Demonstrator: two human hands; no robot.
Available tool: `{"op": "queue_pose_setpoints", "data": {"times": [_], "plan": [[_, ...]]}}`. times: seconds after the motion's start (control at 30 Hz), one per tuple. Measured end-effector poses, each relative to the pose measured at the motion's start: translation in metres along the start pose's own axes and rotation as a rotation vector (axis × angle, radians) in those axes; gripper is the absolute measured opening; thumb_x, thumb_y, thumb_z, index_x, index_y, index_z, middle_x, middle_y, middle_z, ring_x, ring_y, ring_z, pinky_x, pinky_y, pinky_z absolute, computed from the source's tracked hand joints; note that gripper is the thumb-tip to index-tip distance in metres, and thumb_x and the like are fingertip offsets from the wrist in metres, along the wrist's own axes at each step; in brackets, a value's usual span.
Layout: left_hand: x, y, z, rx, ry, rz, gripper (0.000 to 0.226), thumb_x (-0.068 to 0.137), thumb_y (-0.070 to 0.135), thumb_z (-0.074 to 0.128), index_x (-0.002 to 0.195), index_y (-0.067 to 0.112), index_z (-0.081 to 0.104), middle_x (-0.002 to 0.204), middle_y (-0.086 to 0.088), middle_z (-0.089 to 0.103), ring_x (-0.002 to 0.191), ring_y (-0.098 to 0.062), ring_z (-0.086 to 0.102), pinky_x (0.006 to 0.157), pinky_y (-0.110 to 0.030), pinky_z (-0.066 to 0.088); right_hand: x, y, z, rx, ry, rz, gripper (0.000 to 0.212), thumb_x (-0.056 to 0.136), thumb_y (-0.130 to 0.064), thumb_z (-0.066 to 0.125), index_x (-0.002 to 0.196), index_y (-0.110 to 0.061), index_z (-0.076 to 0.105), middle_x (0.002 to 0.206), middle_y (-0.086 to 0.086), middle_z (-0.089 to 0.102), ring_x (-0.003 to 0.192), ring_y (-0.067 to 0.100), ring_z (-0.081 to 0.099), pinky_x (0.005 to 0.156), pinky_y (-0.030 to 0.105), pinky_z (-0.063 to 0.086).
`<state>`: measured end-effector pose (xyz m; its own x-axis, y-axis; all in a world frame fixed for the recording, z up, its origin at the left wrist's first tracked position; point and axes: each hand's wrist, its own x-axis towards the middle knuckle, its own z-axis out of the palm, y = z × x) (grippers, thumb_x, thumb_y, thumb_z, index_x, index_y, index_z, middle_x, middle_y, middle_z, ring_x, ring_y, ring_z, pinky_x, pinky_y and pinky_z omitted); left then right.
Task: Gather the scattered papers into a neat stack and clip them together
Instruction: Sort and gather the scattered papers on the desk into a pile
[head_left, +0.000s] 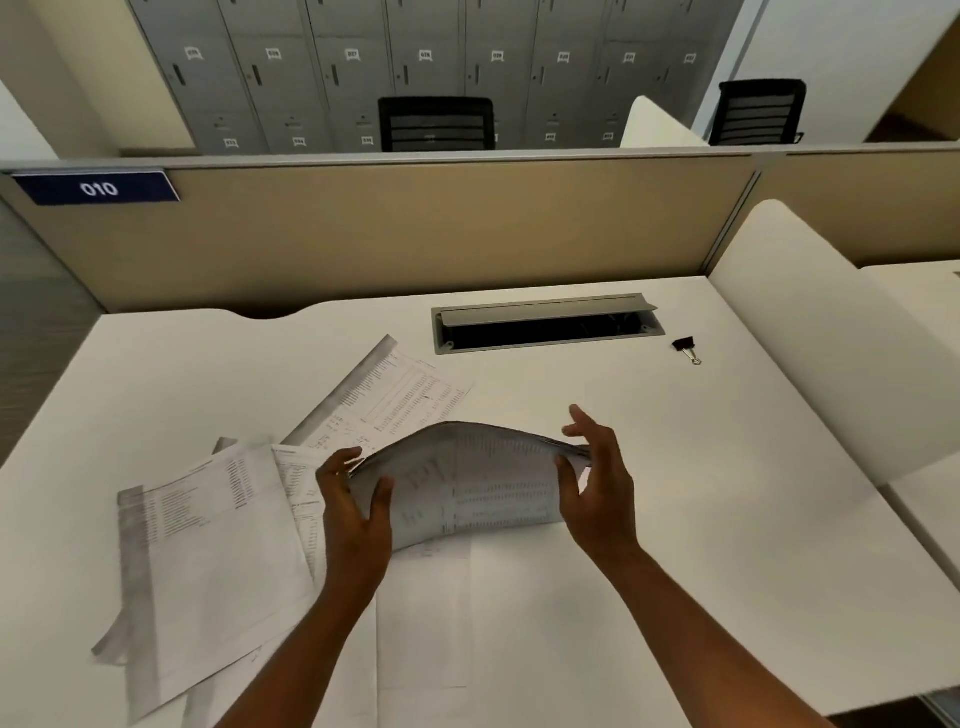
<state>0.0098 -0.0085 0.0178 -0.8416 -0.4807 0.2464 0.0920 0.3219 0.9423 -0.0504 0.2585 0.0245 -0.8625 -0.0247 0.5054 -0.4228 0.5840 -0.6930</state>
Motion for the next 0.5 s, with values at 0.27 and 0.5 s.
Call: {"op": "queue_pose_setpoints", "data": {"times": [0.27, 0.5], "plan": [[0.005, -0.004, -0.010, 0.255, -0.099, 0.376, 0.051, 0.095, 0.001, 0.049, 0.141, 0.022, 0.049, 0.123, 0.001, 0.053, 0.119, -0.013, 0.051, 0.100, -0.020, 0.042, 0.003, 0.005, -0.005, -0.268, -0.129, -0.178, 0.049, 0.100, -0.013, 0.045, 0.145, -0.027, 0.056, 0.118, 0.003, 0.055, 0.085, 0.012, 0.060, 0.064, 0.015, 0.050], [0.001, -0.007, -0.016, 0.326, -0.074, 0.392, 0.049, 0.091, -0.004, 0.057, 0.137, 0.011, 0.053, 0.119, 0.001, 0.060, 0.116, -0.012, 0.056, 0.100, -0.026, 0.046, 0.003, 0.004, -0.007, -0.271, -0.105, -0.161, 0.064, 0.092, 0.007, 0.055, 0.147, -0.026, 0.055, 0.114, -0.001, 0.054, 0.077, 0.012, 0.057, 0.057, 0.021, 0.049]]}}
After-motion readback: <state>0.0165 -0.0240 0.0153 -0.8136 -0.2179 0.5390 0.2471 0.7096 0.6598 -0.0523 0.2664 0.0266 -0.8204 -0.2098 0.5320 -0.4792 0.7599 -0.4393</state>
